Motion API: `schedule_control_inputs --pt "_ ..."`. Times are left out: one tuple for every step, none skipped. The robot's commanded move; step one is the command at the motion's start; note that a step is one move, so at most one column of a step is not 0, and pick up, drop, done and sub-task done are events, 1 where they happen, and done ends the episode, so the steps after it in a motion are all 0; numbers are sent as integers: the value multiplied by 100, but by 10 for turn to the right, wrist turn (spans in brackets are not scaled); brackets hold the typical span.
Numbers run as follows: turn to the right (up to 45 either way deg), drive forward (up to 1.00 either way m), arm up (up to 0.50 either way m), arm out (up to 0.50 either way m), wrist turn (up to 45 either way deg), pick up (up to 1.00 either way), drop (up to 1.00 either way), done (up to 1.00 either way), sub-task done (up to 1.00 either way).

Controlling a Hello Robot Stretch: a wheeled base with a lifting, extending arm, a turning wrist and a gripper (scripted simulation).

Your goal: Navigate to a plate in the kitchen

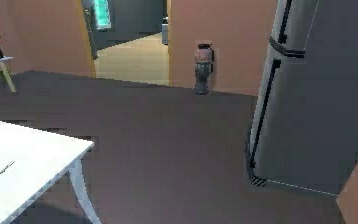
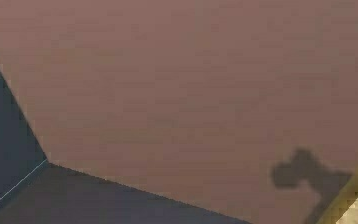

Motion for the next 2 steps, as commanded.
schedule_control_inputs --pt "0 90 0 0 0 0 0 0 0" --pt "-180 0 0 0 0 0 0 0 0"
